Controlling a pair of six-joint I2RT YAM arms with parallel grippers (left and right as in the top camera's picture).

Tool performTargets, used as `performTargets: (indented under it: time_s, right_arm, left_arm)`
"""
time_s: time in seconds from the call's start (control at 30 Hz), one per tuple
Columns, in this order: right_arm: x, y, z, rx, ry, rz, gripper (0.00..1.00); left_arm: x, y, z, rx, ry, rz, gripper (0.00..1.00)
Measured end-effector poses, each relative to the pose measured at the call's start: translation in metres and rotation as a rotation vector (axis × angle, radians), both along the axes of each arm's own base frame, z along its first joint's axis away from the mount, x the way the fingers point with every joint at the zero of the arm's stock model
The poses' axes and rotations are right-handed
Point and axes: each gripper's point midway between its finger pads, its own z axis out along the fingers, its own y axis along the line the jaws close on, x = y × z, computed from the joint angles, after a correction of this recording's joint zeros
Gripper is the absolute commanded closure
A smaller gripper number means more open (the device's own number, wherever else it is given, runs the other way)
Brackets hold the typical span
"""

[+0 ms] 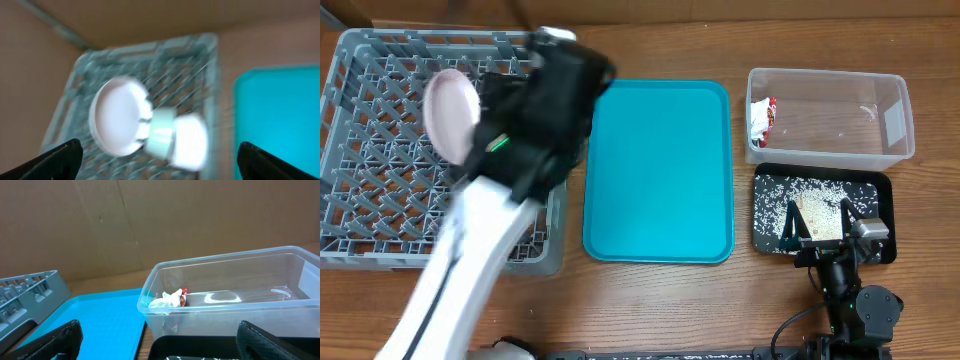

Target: Sort waste into correct bins and load items into the dishwasher

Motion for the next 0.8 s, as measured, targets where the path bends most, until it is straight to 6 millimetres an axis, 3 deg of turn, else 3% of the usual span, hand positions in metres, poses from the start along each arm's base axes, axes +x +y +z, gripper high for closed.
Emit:
performTargets:
  time_s: [0.1, 0.2, 0.33, 0.47, 0.57, 0.67, 0.8]
  right_arm:
    - [0.0, 0.0, 0.0, 0.0, 0.0, 0.0, 0.0]
    - [0.0, 0.0, 0.0, 0.0, 0.0, 0.0, 0.0]
    - [0.0, 0.0, 0.0, 0.0, 0.0, 0.0, 0.0]
    - [0.0, 0.0, 0.0, 0.0, 0.0, 0.0, 0.0]
    - [0.0, 0.0, 0.0, 0.0, 0.0, 0.0, 0.0]
    - [0.0, 0.0, 0.0, 0.0, 0.0, 0.0, 0.0]
    - [0.0, 0.0, 0.0, 0.0, 0.0, 0.0, 0.0]
  left_arm:
    - [-0.034, -0.007, 0.05, -0.149, -0.125, -0.093, 0.0]
    - [-0.065, -0.021, 0.075, -0.267, -0.181, -0.21, 0.0]
    - [-0.092, -0.039, 0.089, -0.387, -0.192, -0.357, 0.0]
    - [-0.111, -0.046, 0.075, -0.416, -0.103, -0.419, 0.0]
    - [-0.117, -0.047, 0.066, -0.415, -0.056, -0.429, 0.0]
    - [-0.114, -0.047, 0.069, -0.417, -0.075, -0.427, 0.0]
    - [-0.09, -0.048, 0.083, -0.419, -0.219, -0.397, 0.0]
